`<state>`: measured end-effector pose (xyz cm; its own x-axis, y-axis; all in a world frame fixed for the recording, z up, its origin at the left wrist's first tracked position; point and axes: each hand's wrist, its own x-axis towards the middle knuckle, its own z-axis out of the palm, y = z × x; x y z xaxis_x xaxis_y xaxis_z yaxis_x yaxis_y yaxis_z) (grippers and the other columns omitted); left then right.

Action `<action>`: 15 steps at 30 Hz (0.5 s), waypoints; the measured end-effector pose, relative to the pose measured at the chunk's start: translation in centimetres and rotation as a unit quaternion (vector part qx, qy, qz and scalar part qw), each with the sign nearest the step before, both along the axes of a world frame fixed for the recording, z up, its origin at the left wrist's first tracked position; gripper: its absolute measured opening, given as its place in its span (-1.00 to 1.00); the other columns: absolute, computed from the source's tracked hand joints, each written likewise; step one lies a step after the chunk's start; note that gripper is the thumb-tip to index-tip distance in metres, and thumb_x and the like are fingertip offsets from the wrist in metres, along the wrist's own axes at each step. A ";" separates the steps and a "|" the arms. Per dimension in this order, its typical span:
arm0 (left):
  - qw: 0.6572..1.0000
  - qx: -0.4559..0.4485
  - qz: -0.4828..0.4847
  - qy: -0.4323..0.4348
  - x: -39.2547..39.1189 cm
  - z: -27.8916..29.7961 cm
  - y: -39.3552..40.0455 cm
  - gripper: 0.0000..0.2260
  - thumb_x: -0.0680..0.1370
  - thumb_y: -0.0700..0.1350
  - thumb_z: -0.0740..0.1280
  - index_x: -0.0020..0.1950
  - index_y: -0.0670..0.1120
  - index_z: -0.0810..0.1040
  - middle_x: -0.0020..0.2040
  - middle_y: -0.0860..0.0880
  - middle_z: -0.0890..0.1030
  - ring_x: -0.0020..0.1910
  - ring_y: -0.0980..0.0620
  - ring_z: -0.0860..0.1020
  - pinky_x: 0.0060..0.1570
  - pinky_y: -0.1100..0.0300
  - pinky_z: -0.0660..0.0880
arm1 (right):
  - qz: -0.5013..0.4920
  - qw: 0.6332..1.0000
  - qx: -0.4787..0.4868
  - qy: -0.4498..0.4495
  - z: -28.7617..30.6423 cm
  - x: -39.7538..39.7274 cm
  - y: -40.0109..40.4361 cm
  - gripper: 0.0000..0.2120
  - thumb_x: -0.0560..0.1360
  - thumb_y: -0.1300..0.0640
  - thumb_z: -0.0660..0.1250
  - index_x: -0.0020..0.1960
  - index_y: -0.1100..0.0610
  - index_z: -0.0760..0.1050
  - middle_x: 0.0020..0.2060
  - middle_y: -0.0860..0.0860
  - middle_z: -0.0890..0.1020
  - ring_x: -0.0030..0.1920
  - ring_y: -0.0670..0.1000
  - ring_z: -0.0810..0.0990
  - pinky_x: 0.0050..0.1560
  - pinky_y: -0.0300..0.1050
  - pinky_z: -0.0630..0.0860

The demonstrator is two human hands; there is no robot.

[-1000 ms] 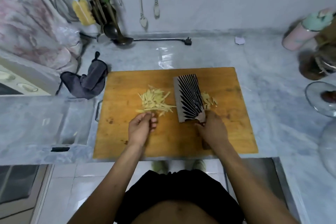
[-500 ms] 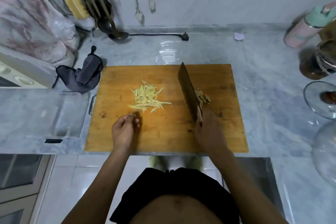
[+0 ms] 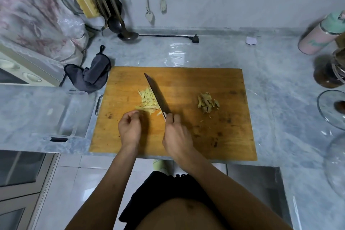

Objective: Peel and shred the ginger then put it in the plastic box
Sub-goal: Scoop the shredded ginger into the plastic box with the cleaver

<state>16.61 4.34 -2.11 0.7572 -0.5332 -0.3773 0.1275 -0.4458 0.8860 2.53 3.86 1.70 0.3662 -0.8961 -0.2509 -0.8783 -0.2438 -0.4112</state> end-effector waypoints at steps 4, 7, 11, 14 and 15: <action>0.999 -0.005 0.023 -0.026 2.0 -0.6 0.9 -0.88 0.61 -0.17 0.28 -0.08 -0.07 0.60 -0.07 -0.05 0.63 -0.02 0.00 0.56 0.15 0.13 0.47 | -0.047 0.997 0.010 -0.054 0.6 -1.4 -1.5 -0.53 0.60 0.27 0.19 0.49 0.21 0.23 0.26 0.14 0.41 0.08 0.14 0.59 0.02 -0.05 0.52; 0.990 0.009 0.020 -0.141 3.7 -2.1 2.2 -0.90 0.60 -0.16 0.28 -0.02 -0.09 0.59 0.04 -0.07 0.63 0.10 -0.04 0.55 0.23 0.13 0.42 | -0.080 0.996 -0.003 -0.039 1.0 -2.8 -3.6 -0.54 0.62 0.25 0.18 0.50 0.21 0.23 0.33 0.17 0.39 0.14 0.16 0.58 0.06 -0.04 0.51; 0.966 0.050 -0.030 -0.253 5.3 -4.4 3.4 -0.63 0.59 0.04 0.24 0.27 -0.16 0.54 0.31 -0.17 0.48 0.33 -0.13 0.40 0.37 0.06 0.31 | -0.079 0.997 0.001 -0.012 0.8 -2.1 -4.6 -0.54 0.62 0.25 0.21 0.50 0.22 0.22 0.34 0.18 0.39 0.13 0.18 0.60 0.05 -0.04 0.52; 0.961 0.085 -0.043 -0.258 5.6 -5.0 3.0 -0.44 0.59 0.18 0.12 0.45 -0.16 0.37 0.51 -0.21 0.27 0.49 -0.18 0.21 0.49 -0.10 0.17 | -0.041 0.999 0.015 -0.011 0.4 -0.1 -3.1 -0.48 0.60 0.25 0.25 0.51 0.21 0.18 0.31 0.16 0.37 0.04 0.16 0.64 -0.01 -0.03 0.57; 0.963 0.088 -0.047 -0.252 5.5 -5.0 2.7 -0.42 0.60 0.19 0.10 0.49 -0.16 0.32 0.54 -0.21 0.22 0.52 -0.18 0.17 0.50 -0.12 0.13 | -0.020 1.000 0.015 -0.017 0.3 0.7 -2.3 -0.48 0.59 0.26 0.25 0.51 0.21 0.19 0.28 0.14 0.37 0.01 0.15 0.64 -0.02 -0.03 0.59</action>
